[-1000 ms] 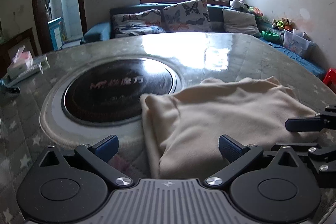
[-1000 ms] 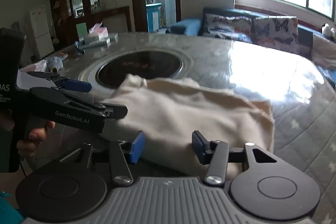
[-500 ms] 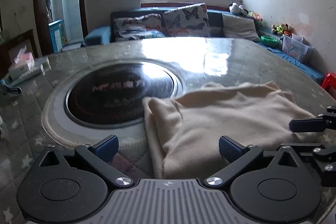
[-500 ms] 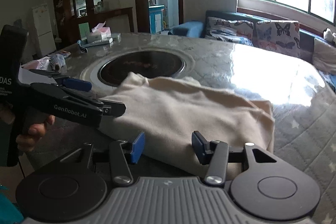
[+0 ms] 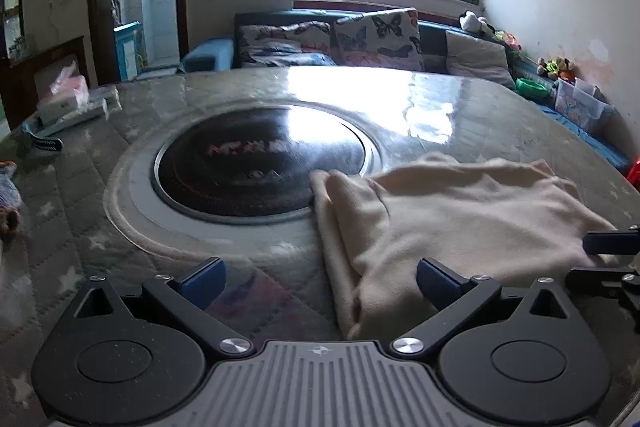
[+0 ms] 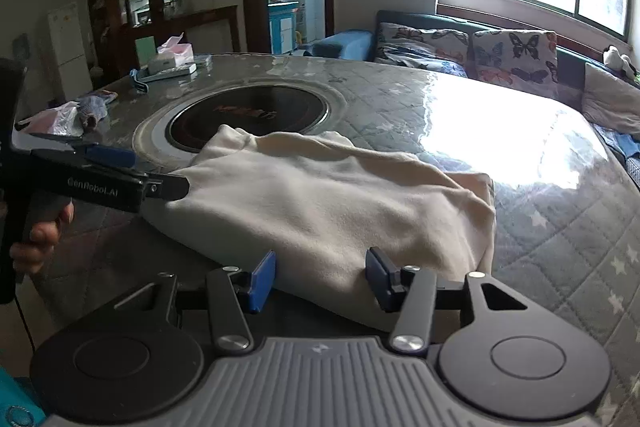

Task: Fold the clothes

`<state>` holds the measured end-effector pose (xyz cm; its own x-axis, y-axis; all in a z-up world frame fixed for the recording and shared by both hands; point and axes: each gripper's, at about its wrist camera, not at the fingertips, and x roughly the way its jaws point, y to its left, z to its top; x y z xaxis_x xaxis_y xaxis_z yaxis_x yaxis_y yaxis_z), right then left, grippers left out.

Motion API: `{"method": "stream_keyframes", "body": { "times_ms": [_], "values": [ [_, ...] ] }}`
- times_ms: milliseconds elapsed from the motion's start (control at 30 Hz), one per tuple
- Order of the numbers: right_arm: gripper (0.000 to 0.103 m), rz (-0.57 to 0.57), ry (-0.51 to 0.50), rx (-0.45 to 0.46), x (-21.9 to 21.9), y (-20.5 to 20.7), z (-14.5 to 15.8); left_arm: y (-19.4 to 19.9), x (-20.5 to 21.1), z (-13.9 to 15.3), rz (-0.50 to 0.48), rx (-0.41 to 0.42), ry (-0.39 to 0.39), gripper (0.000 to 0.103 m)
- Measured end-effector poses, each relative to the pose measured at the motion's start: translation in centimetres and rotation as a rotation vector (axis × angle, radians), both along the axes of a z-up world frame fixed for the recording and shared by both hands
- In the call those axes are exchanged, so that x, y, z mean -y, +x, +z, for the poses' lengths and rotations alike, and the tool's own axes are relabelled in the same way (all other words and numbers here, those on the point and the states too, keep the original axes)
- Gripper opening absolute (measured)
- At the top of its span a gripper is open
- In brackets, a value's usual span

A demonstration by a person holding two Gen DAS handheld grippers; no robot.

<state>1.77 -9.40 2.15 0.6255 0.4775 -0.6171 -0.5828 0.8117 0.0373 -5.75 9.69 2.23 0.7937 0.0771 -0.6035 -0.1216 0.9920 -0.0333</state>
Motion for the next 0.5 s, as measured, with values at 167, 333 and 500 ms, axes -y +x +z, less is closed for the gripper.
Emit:
{"method": "stream_keyframes", "body": {
  "times_ms": [167, 333, 500],
  "values": [
    [0.051, 0.005, 0.03, -0.001, -0.3, 0.3, 0.4, 0.0, -0.5, -0.6, 0.022, -0.024, 0.013, 0.103],
    [0.051, 0.014, 0.01, -0.014, -0.8, 0.5, -0.3, 0.0, -0.5, -0.8, 0.019, -0.031, 0.01, 0.103],
    [0.051, 0.015, 0.023, 0.019, -0.8, 1.5, 1.1, 0.7, -0.4, 0.0, 0.017, -0.022, 0.027, 0.103]
  ]
}}
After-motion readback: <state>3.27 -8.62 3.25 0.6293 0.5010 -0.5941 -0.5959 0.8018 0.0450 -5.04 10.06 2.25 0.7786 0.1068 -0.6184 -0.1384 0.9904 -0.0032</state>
